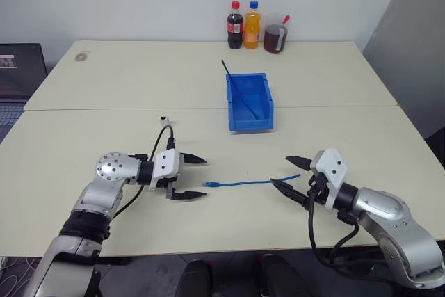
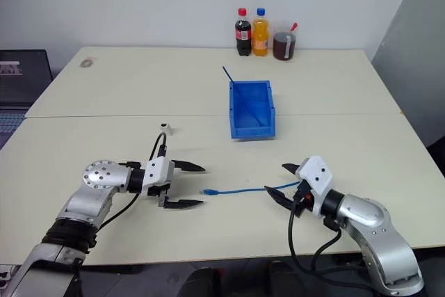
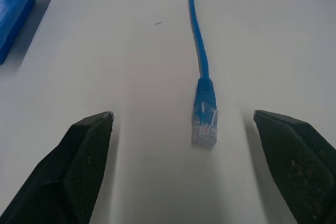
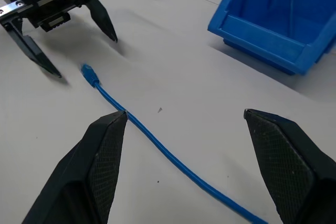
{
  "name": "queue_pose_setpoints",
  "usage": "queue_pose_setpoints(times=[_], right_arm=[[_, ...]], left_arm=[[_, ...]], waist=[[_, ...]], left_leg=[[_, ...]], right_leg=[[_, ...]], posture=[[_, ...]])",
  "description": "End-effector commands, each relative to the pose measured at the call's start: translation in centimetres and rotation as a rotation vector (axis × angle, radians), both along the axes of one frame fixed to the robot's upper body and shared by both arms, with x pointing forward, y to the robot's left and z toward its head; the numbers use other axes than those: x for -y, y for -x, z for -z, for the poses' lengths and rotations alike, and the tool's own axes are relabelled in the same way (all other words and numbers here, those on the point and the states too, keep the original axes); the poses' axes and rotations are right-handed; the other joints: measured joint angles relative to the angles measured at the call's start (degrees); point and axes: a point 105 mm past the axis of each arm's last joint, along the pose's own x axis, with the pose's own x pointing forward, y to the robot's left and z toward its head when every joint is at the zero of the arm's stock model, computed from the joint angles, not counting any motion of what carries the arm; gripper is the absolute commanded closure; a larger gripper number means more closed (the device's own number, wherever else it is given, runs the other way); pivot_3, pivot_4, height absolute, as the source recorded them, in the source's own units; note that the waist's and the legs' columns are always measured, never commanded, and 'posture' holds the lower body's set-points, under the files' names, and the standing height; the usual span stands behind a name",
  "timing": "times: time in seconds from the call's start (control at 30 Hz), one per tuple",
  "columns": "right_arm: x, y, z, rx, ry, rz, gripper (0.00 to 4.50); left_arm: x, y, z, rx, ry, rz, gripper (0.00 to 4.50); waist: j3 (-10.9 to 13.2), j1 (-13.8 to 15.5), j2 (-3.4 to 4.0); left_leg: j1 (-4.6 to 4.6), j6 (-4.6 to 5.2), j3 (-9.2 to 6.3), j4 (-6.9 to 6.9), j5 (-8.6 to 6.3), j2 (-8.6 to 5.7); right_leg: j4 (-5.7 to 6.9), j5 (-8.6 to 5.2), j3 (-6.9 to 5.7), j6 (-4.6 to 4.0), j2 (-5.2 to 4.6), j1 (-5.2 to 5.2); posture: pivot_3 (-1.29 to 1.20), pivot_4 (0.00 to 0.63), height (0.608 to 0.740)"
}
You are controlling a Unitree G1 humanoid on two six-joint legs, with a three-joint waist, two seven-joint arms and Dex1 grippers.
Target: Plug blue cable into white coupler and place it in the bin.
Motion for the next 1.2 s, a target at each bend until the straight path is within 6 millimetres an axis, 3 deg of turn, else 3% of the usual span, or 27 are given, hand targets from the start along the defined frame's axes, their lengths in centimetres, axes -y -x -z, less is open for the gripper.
queue_pose_setpoints(times=[0.03, 0.63, 0.8, 0.97, 1.07, 1.2], right_arm=[[0.0, 0.6, -1.3, 0.046, -0.012, 0.021, 0.70], [0.7, -0.2, -1.7, 0.059, -0.004, 0.067, 0.70], [0.5, -0.2, -1.6, 0.052, -0.006, 0.057, 0.70], [0.3, 0.0, -1.6, 0.032, -0.021, 0.037, 0.70], [-0.2, 0.5, -1.8, -0.024, -0.082, 0.000, 0.70], [-2.2, 2.9, -1.8, -0.222, -0.222, -0.173, 0.70]], left_arm=[[0.5, -0.2, -0.3, 0.020, -0.008, 0.066, 0.37], [-0.1, -0.4, 0.5, 0.004, -0.018, 0.041, 4.46], [0.4, -0.4, 0.3, -0.022, 0.014, 0.018, 4.48], [1.0, -1.0, -1.5, -0.247, 0.108, -0.132, 4.48], [1.5, 0.0, -3.1, -0.499, 0.182, -0.179, 4.48], [2.6, 2.9, -7.3, -0.999, 0.371, -0.155, 4.48]], waist=[[0.0, 0.1, -0.01], [0.0, 0.1, -0.04], [0.0, 0.0, -0.04], [0.0, 0.0, -0.04], [0.0, -0.1, -0.04], [0.0, -0.5, -0.04]], left_leg=[[0.00, 0.00, -0.03, 0.01, 0.00, 0.00], [0.01, 0.01, -0.03, 0.04, 0.00, -0.01], [0.01, 0.01, -0.02, 0.04, 0.00, -0.01], [0.00, 0.01, -0.08, 0.06, 0.00, -0.01], [0.01, 0.01, -0.10, 0.07, 0.00, 0.00], [-0.01, 0.01, -0.18, 0.07, 0.01, 0.02]], right_leg=[[0.02, 0.00, -0.03, 0.00, 0.00, 0.00], [0.03, 0.02, -0.01, 0.03, 0.00, 0.02], [0.02, 0.02, 0.00, 0.03, 0.00, 0.02], [0.06, 0.02, -0.03, 0.03, 0.00, 0.02], [0.07, 0.01, -0.03, 0.04, 0.01, 0.02], [0.11, 0.00, -0.08, 0.04, 0.02, 0.02]], posture=[[0.00, 0.150, 0.740], [0.00, 0.150, 0.740], [0.00, 0.150, 0.740], [0.00, 0.150, 0.740], [0.00, 0.150, 0.740], [0.00, 0.150, 0.740]])
